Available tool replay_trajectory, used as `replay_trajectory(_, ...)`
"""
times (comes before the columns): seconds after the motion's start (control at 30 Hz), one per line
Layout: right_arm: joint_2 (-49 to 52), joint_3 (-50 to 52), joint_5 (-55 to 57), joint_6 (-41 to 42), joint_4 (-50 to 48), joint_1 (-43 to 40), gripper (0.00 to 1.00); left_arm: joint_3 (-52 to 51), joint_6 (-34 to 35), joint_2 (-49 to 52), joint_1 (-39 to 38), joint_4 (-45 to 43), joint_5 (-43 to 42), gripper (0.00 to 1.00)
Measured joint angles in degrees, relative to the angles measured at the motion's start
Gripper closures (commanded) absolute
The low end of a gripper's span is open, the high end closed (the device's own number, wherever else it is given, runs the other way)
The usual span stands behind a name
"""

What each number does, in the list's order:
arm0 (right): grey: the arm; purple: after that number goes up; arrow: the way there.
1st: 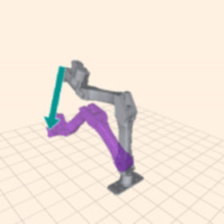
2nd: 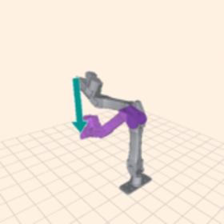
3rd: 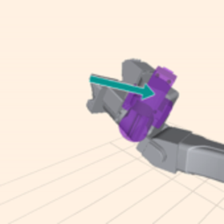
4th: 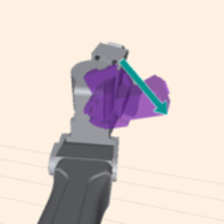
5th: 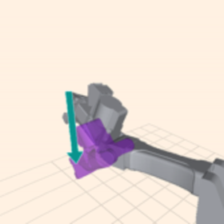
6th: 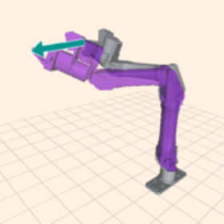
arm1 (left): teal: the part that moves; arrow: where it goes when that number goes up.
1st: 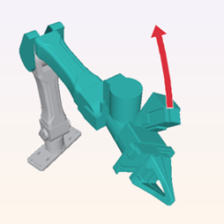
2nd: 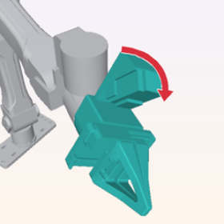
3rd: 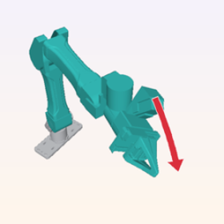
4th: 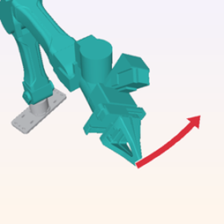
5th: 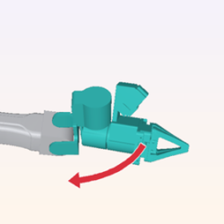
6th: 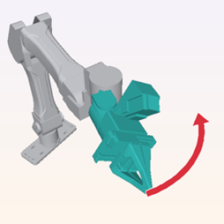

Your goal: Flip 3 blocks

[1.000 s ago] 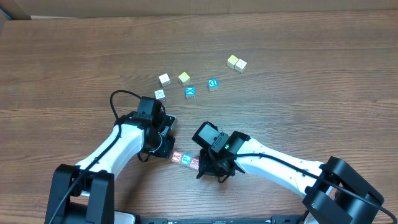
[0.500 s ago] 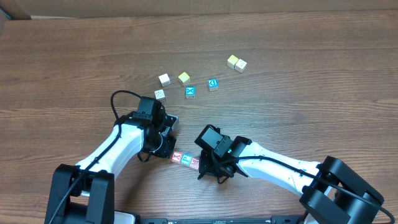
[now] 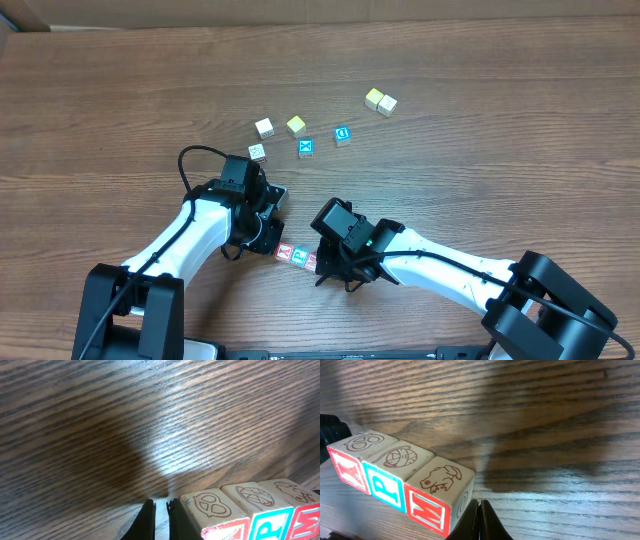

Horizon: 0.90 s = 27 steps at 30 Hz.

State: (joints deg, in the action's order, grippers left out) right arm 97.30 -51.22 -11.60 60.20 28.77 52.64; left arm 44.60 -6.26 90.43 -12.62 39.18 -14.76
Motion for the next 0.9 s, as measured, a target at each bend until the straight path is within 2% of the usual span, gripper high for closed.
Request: replay_trajectory(0.9,0.11,0.00,-0.22,2.36,-0.83,0.61,0.96,0.00,-0.37,0.00,0.00,1.16,-0.50,0.96)
